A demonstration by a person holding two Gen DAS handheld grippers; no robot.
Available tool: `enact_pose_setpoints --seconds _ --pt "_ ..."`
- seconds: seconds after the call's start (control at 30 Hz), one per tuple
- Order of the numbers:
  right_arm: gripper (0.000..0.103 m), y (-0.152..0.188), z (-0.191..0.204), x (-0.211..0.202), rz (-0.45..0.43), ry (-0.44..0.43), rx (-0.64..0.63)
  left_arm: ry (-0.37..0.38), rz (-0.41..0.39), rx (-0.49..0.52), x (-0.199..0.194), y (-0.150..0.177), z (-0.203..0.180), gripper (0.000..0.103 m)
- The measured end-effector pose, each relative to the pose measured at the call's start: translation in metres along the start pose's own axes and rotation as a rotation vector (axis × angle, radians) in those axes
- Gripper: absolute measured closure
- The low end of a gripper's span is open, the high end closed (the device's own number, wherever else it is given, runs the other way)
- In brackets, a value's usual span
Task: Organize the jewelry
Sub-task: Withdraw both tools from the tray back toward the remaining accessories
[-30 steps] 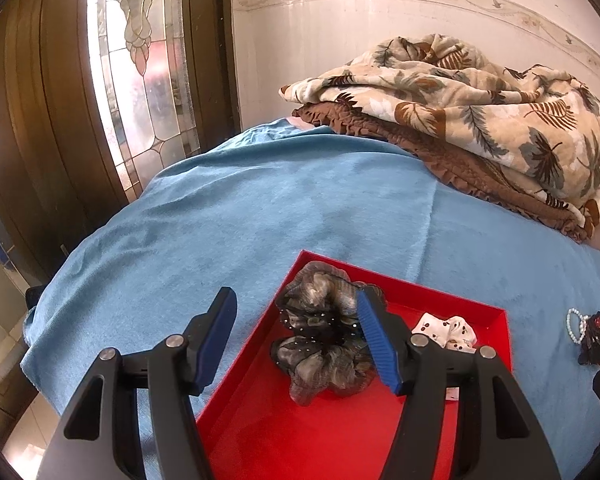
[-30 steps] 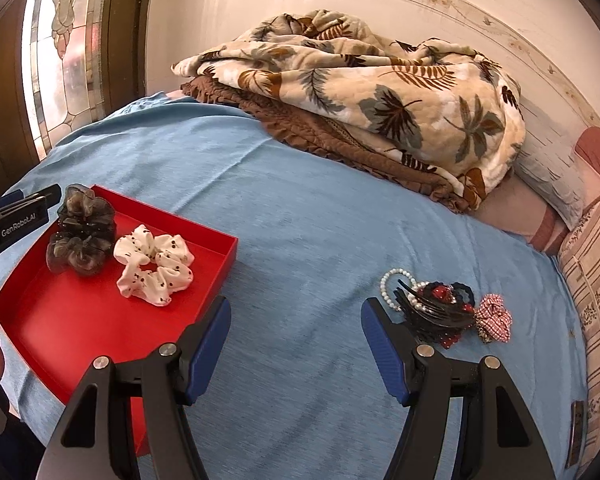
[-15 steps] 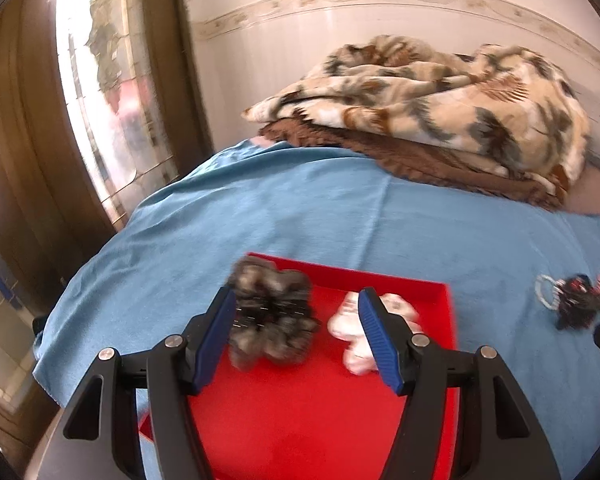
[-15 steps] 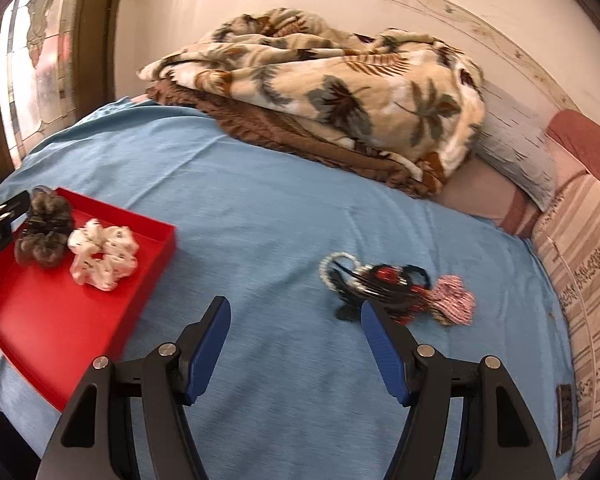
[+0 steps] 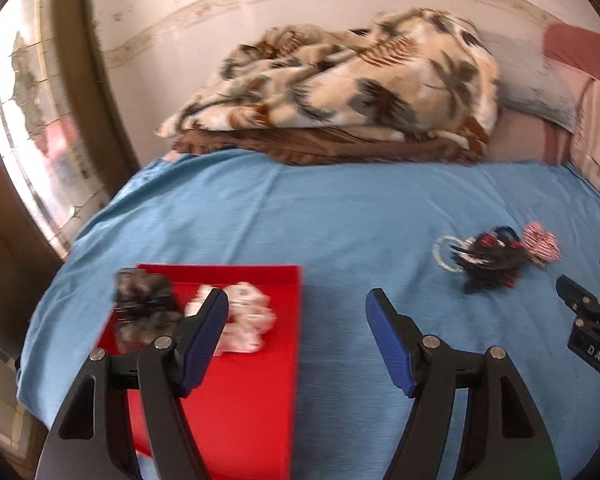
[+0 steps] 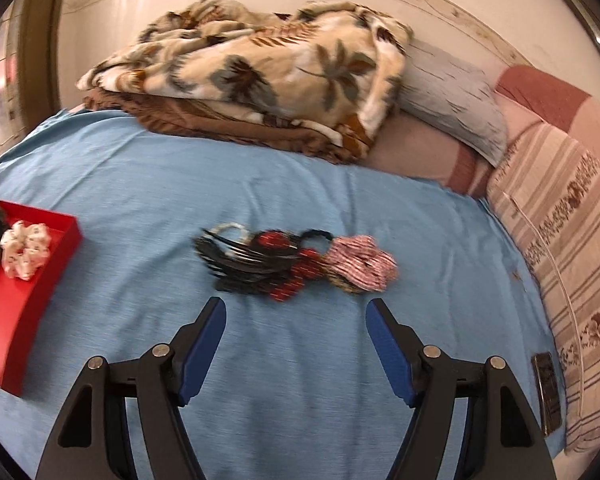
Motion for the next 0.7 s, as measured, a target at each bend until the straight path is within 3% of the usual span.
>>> enact_pose_setpoints --seconds 0.33,0.53,0.63,0.7 --pt "0.027 0.021 -0.051 0.037 0.072 0.044 0.052 0.065 0.087 0.072 0.033 0.001 -0.07 0.032" --pt "0.027 0.027 -0.071 0.056 0.104 0.056 0.063 0.084 0.138 0.078 0.057 0.002 -0.092 0.033" --pt "0.027 0.027 -0.079 0.063 0.11 0.048 0.074 0.11 0.16 0.057 0.069 0.001 -0.097 0.033" --pt "0.027 0.025 -0.087 0.069 0.109 -0.005 0.114 0.122 0.175 0.039 0.077 0.0 -0.1 0.033"
Point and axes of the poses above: each gripper's, at about its wrist camera, not at the fingertips, and x roughly the way its jaws point, z to its left, y to its underside, the point moved 9 cm from there along x, roughly the way its jaws point, and after that the axes turned 1 degree about -z, right-handed, at the moved point
